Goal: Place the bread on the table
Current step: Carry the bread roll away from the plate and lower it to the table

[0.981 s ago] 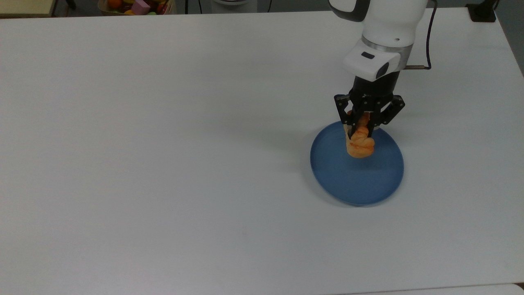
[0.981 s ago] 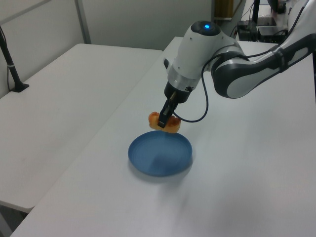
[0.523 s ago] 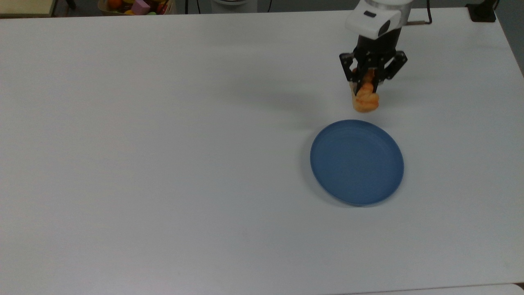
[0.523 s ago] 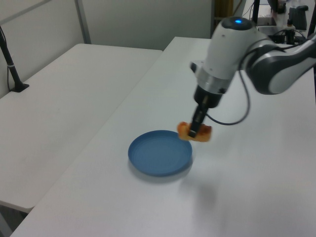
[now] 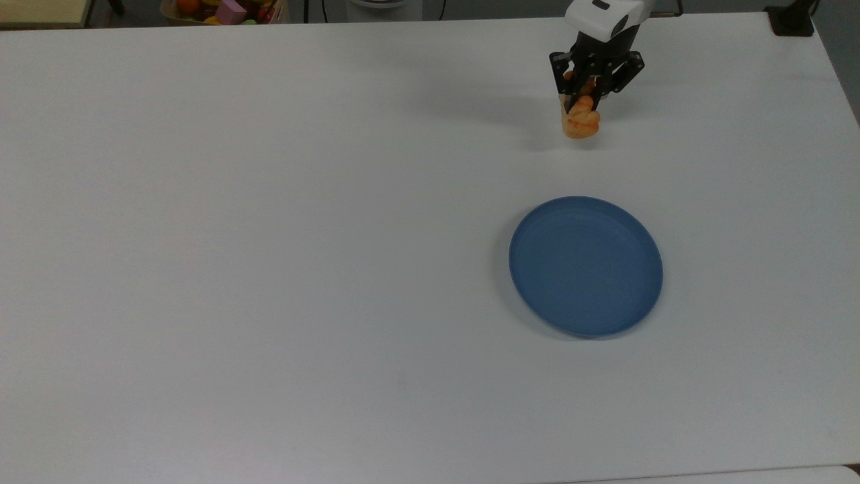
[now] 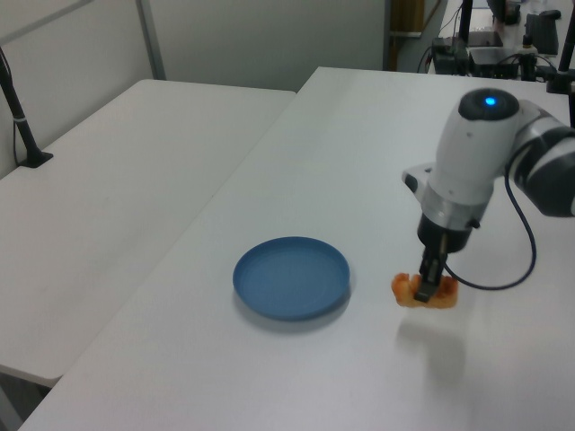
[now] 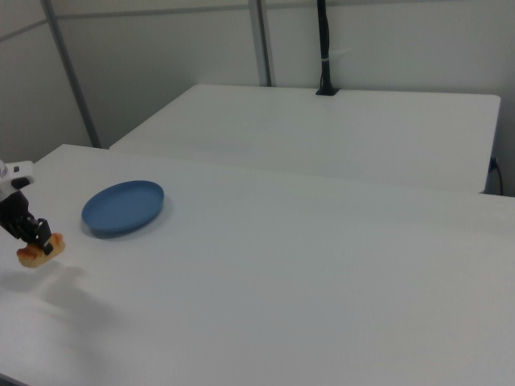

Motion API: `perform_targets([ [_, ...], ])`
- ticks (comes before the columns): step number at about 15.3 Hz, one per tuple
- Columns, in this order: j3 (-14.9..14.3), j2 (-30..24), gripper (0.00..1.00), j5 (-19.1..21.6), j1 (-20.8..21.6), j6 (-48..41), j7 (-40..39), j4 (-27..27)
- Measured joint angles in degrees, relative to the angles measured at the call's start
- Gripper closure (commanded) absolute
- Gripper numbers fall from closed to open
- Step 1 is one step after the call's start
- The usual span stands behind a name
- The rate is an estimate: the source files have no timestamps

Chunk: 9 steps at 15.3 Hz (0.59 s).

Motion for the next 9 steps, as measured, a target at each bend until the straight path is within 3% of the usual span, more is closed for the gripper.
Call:
perform_targets([
  [4,1.3,0.6,0.64,-1.5,0.0,1.3,4.2,-2.1],
  [7,1.4,1.7,0.53,-1.7,0.0,1.4,5.8,-2.2],
  [8,1.4,2.2,0.41,-1.8,0.0,1.5,6.1,-2.2],
  [9,1.5,2.7,0.22,-1.8,0.1,1.6,6.6,-2.2],
])
